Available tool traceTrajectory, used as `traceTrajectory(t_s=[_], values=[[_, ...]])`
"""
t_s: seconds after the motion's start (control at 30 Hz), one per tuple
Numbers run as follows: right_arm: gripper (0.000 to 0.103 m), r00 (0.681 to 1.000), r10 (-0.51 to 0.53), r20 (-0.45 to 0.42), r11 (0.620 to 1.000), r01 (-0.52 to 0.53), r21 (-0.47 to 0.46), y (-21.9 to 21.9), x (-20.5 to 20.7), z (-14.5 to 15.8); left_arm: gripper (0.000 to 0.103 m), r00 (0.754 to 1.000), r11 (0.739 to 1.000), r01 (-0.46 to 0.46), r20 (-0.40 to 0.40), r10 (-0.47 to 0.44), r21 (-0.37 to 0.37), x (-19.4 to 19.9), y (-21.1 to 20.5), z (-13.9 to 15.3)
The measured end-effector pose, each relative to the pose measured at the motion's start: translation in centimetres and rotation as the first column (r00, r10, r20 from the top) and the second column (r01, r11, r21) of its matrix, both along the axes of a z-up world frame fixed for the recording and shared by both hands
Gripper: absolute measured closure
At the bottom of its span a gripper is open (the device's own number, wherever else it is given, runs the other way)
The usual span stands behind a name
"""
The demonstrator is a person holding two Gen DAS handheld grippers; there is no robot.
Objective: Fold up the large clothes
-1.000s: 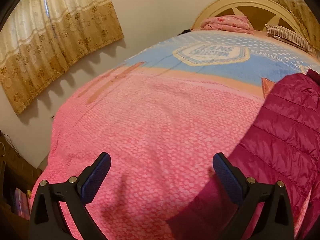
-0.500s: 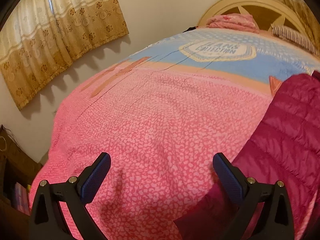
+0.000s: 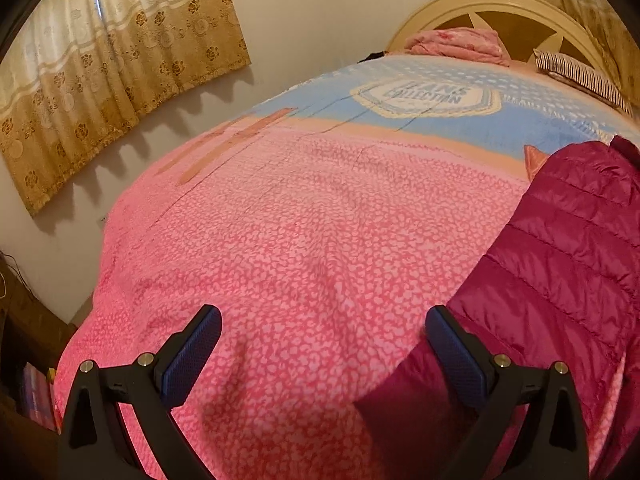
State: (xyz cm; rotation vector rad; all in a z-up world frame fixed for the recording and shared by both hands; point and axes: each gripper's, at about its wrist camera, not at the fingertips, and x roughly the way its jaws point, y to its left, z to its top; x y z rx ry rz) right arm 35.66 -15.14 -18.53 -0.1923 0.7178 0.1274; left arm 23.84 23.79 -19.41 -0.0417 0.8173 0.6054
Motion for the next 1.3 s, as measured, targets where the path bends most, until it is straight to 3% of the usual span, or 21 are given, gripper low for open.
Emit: traceTrajectory(t_s=[0.1,0.17,0.2,0.3,0.43,0.57,0.63,0.7,0.8,0.9,0.93,0.97,1.0,1.03,1.1,1.13,1.3], values=[[0.039,1.0,0.002,0.01,0.999,-0.001,-0.04,0.5,-1.3,-0.1,0.001,1.0,1.0,0.004,-0.006,-0.005,-0.026,-0.2,-0.4,-0.2],[0.029,0.998,0.003,-0.057,0.996,-0.008,-0.093,0.9,-0.1,-2.3,0.001,0.999,0.999,0.015,-0.032,-0.016,-0.033,0.4,-0.9,-0.9],[0.029,0.993,0.004,-0.118,0.994,-0.017,-0.106,1.1,1.0,-3.8,0.001,0.999,0.999,0.013,-0.037,-0.015,-0.03,0.7,-1.1,-1.2],[0.031,0.99,0.011,-0.139,0.999,-0.016,-0.036,-0.2,1.1,-3.5,0.001,0.999,0.999,0.021,-0.04,-0.022,-0.026,1.2,-2.0,-1.7],[0.033,0.997,0.033,-0.076,0.999,-0.03,0.035,-2.4,-1.0,-1.1,0.001,0.999,1.0,0.026,-0.045,-0.026,0.005,1.2,-2.7,-1.7],[0.03,0.999,-0.028,0.02,1.0,0.028,-0.011,-3.8,-2.0,-0.2,0.001,0.999,1.0,0.006,-0.046,-0.006,-0.003,1.0,-2.8,-1.4],[0.029,0.994,-0.109,-0.016,0.991,0.108,-0.08,-5.3,-0.5,-1.4,0.001,1.0,1.0,-0.021,-0.018,0.021,-0.02,0.2,-2.7,-0.4],[0.029,0.989,-0.127,-0.074,0.992,0.125,-0.036,-6.7,0.1,-2.3,0.001,1.0,1.0,-0.021,0.019,0.022,-0.023,-1.0,-2.8,0.9],[0.029,0.993,-0.108,-0.05,0.994,0.109,0.011,-7.1,-0.4,-1.9,0.001,1.0,0.999,-0.008,0.017,0.009,-0.038,-1.9,-3.2,1.3],[0.029,0.998,-0.06,-0.028,0.998,0.061,0.007,-6.0,-1.2,-1.4,0.001,0.999,0.997,0.027,-0.041,-0.03,-0.07,-1.4,-4.0,0.0],[0.029,0.999,-0.044,-0.021,0.999,0.045,0.008,-5.7,-1.6,-1.3,0.005,0.997,0.994,0.041,-0.059,-0.047,-0.099,-1.2,-4.3,-0.7],[0.029,0.999,-0.03,-0.013,1.0,0.03,0.01,-5.5,-1.9,-1.1,0.024,0.997,0.992,0.052,-0.059,-0.059,-0.115,-1.2,-4.4,-0.9],[0.029,1.0,-0.022,-0.008,1.0,0.022,0.012,-5.5,-2.4,-1.0,0.037,0.994,0.984,0.09,-0.048,-0.098,-0.151,-1.2,-4.9,-1.2],[0.028,1.0,-0.011,0.001,1.0,0.011,0.016,-5.4,-2.7,-0.7,0.06,0.991,0.977,0.123,-0.035,-0.131,-0.175,-1.1,-5.3,-1.2],[0.027,1.0,-0.012,0.025,1.0,0.011,0.016,-5.7,-3.5,-0.3,0.081,0.987,0.98,0.151,-0.036,-0.157,-0.133,-0.9,-6.2,-0.7],[0.027,0.999,-0.017,0.034,1.0,0.016,0.019,-6.2,-3.7,-0.1,0.086,0.985,0.98,0.166,-0.036,-0.171,-0.107,-0.6,-6.5,-0.2],[0.025,0.995,-0.065,0.07,0.997,0.063,0.037,-8.8,-5.2,1.2,0.091,0.989,0.989,0.145,0.022,-0.144,-0.021,0.1,-4.7,3.3]])
